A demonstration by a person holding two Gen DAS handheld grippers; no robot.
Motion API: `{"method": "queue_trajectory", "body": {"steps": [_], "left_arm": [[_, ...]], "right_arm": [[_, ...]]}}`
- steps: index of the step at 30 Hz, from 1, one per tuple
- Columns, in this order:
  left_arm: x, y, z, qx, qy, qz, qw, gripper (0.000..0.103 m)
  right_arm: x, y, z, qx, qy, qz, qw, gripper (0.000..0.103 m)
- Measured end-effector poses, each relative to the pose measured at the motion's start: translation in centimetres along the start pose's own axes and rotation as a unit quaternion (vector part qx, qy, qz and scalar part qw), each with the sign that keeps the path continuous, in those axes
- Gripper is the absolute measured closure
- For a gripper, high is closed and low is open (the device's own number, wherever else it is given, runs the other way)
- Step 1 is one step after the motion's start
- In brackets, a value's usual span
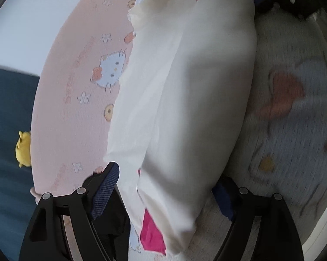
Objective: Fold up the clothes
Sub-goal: 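Grasp the folded cream side with the right gripper while the left gripper grasps it too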
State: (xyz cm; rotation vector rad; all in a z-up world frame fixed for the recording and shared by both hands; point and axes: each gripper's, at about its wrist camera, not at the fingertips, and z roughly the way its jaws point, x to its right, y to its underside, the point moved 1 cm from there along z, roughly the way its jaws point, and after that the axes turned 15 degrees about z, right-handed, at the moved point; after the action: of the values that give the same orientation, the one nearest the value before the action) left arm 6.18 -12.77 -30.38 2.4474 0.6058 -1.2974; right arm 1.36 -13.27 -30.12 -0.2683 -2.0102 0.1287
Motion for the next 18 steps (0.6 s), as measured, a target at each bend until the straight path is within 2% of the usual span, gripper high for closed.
{"method": "queue_trajectory", "body": {"steps": [2,3,5,6,8,10,12,15,18], "left_arm": [[0.2,0.9,-0.1,0.007,0.004,-0.004,1.0000,0.025],[0.3,1.0,-0.2,0.013,0.006,-0.006,0.9999,0.027],[0.4,1.1,0.0,0.024,0.020,-0.016,0.9994,0.042],[0.5,1.1,0.0,0.026,0.024,-0.020,0.9992,0.045],[1.0,1.1,-0.2,0.030,0.027,-0.025,0.9989,0.056],[1.0,1.0,0.0,0.029,0.024,-0.032,0.9988,0.056],[0.5,1.0,0.3,0.025,0.041,-0.053,0.9974,0.056],[-1.3,1.4,1.2,0.021,0.102,-0.111,0.9883,0.056],[-3.4,2.1,2.6,0.023,0.185,-0.157,0.9698,0.056]], "right_arm": [[-0.2,0.3,-0.1,0.000,-0.008,0.004,1.000,0.048],[-0.4,0.3,-0.1,-0.003,-0.014,0.004,1.000,0.056],[-0.8,0.5,-0.2,-0.007,-0.016,0.006,1.000,0.064],[-1.1,0.6,-0.2,-0.008,-0.016,0.007,1.000,0.068],[-1.3,0.7,-0.3,-0.010,-0.019,0.014,1.000,0.070],[-1.2,0.7,-0.3,-0.017,-0.024,0.027,0.999,0.073],[-1.1,0.7,-0.2,-0.023,-0.032,0.038,0.999,0.074],[-0.5,0.8,-0.1,-0.028,-0.053,0.049,0.997,0.074],[0.3,0.9,0.1,-0.035,-0.086,0.057,0.994,0.074]]}}
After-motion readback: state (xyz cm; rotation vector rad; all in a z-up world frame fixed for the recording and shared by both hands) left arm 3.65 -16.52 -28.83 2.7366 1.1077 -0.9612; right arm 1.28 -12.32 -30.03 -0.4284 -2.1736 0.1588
